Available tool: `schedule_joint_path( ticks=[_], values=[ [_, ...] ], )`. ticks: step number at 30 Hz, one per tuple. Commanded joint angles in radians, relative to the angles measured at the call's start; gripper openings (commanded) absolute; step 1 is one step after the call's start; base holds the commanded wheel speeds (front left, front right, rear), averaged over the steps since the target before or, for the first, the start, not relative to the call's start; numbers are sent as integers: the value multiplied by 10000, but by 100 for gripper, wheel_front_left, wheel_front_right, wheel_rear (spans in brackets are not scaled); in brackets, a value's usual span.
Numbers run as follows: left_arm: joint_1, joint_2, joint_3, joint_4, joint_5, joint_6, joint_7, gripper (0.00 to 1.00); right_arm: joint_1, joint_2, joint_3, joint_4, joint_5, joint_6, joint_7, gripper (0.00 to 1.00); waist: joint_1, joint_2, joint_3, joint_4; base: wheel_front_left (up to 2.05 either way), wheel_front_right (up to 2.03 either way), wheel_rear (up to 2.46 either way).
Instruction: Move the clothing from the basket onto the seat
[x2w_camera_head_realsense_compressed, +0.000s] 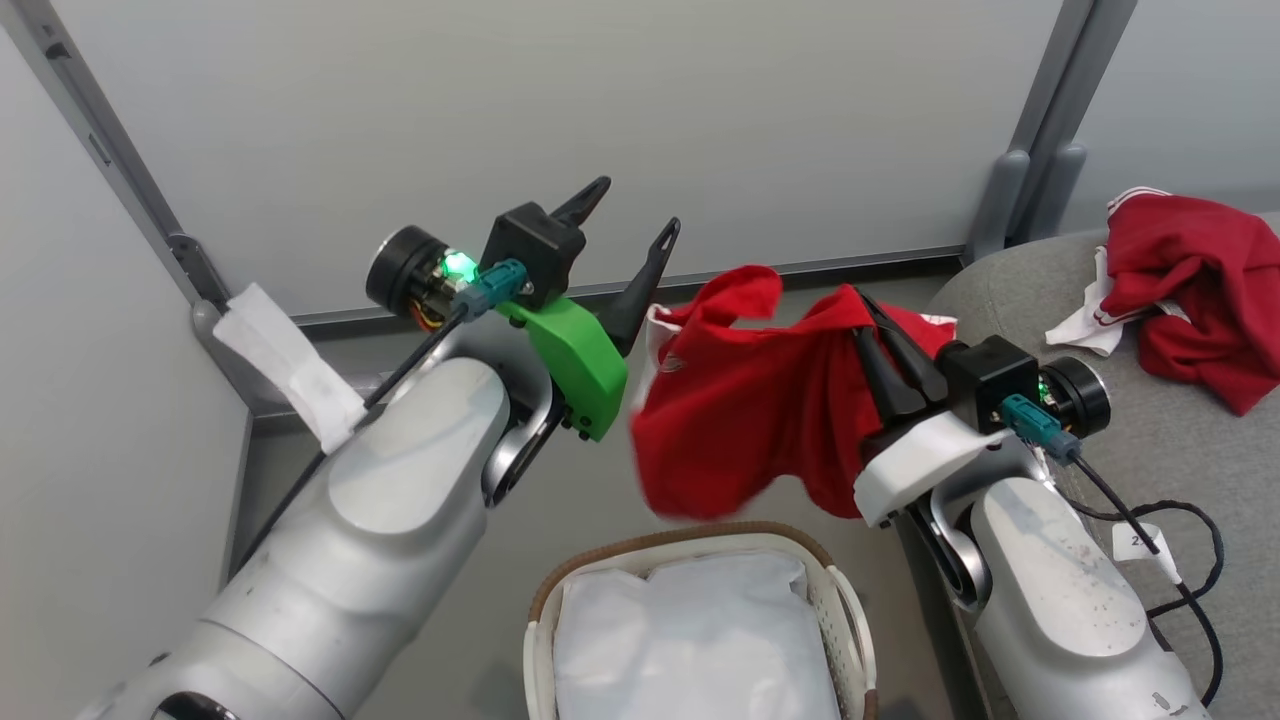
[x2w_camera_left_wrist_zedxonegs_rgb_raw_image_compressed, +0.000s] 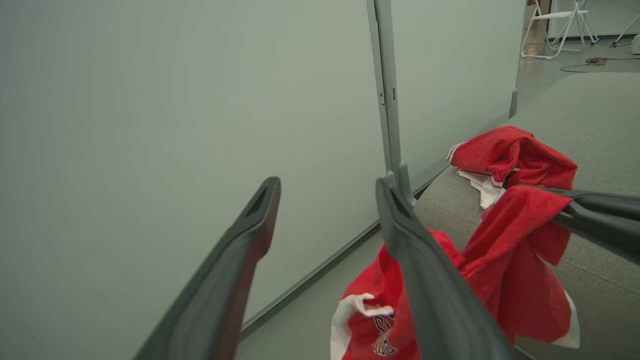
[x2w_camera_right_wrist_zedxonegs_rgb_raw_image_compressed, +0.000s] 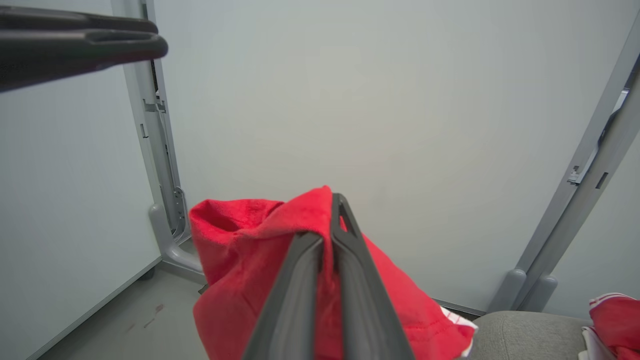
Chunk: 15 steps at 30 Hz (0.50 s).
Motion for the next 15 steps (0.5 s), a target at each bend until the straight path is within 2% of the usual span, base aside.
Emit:
schedule_joint_path(
  ticks=[1, 15],
  values=[
    [336, -43, -8, 71, -115, 23, -180, 100, 43, -40, -156, -184, -40, -14, -4, 0, 0, 0, 22, -14, 0, 0, 0],
    [2430, -401, 293, -8, -486, 134, -930, 100, 293, -39, -969, -1097, -270, -14, -3, 0, 0, 0, 70, -129, 0, 0, 0]
  ],
)
